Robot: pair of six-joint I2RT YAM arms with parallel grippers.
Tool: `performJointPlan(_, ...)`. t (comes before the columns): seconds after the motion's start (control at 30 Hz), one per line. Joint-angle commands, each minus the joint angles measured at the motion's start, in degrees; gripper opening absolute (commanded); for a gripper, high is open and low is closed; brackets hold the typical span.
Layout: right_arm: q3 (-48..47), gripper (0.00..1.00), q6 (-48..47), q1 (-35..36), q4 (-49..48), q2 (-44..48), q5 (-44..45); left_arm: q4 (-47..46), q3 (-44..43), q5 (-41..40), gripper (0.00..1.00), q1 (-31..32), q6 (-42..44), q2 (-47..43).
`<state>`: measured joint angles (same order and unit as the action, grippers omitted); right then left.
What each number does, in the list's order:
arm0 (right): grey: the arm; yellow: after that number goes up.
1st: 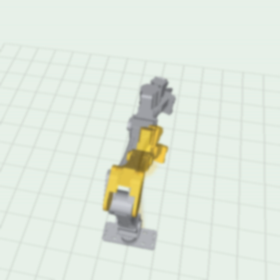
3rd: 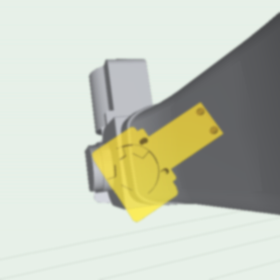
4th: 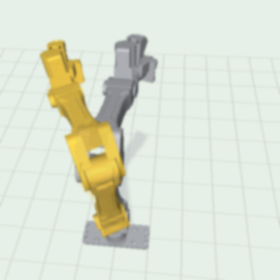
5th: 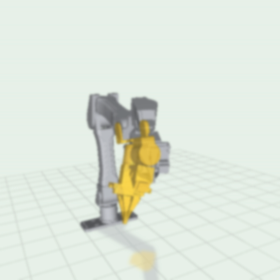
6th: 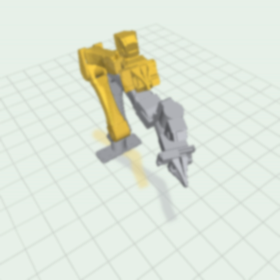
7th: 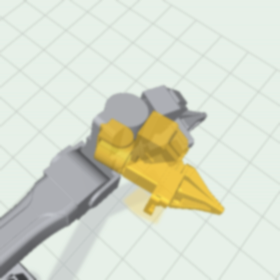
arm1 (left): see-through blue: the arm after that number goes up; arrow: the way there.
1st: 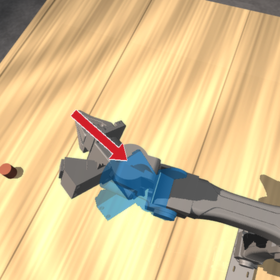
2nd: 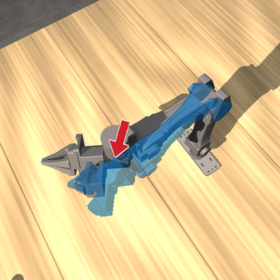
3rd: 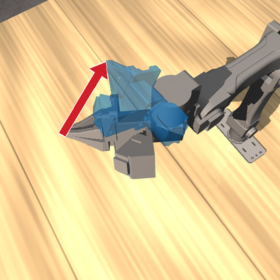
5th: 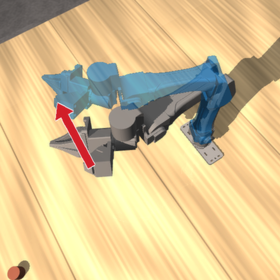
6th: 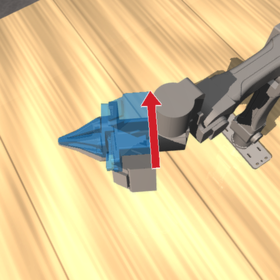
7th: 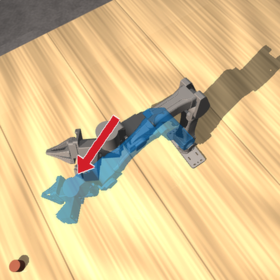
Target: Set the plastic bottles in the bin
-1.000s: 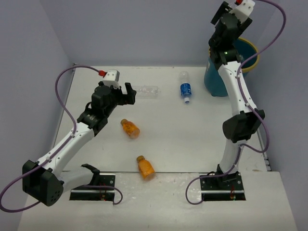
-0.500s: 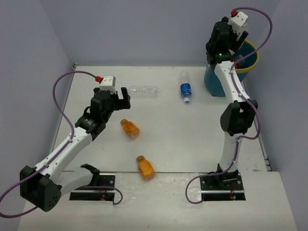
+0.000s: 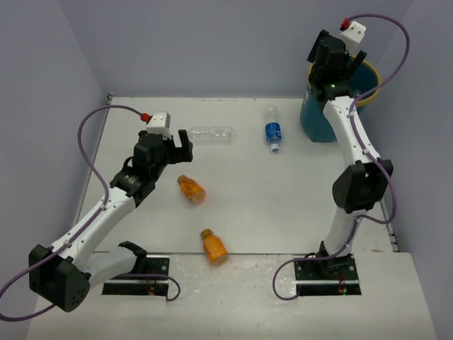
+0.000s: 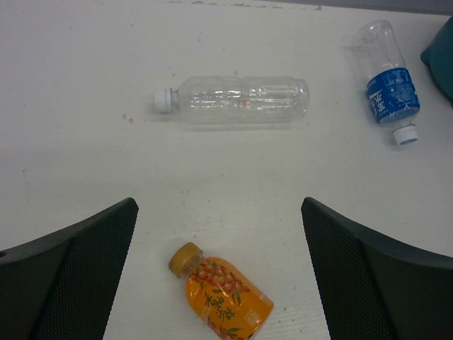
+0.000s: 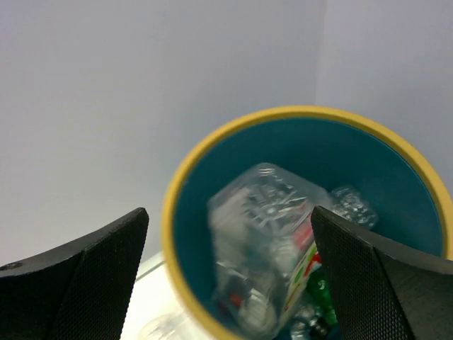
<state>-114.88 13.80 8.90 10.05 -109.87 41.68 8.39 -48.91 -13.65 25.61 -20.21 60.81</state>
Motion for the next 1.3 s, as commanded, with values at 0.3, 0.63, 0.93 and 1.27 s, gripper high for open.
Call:
performJointPlan(0.3,18.27,0.99,-2.04,12.27,8.55,26.36,-26.84,10.28,-0.65,-4.47,1.0,-0.2,-9.34,-6.93)
performJointPlan(0.63,53.64,0.99,12.07,31.52,7.24,48.11,-30.51,19.82,2.44,-12.56,1.0,-0.21,-19.11,-9.37)
performJointPlan(0.93,62.34,0.99,22.52,58.15,10.25,38.2,-29.99,21.16,8.35,-12.3,1.0,-0.21,-23.08,-15.72)
performJointPlan(1.27,53.92,0.99,25.24,71.81,13.15,17.69,-32.91,21.4,10.54,-10.45,1.0,-0.21,-23.12,-16.33)
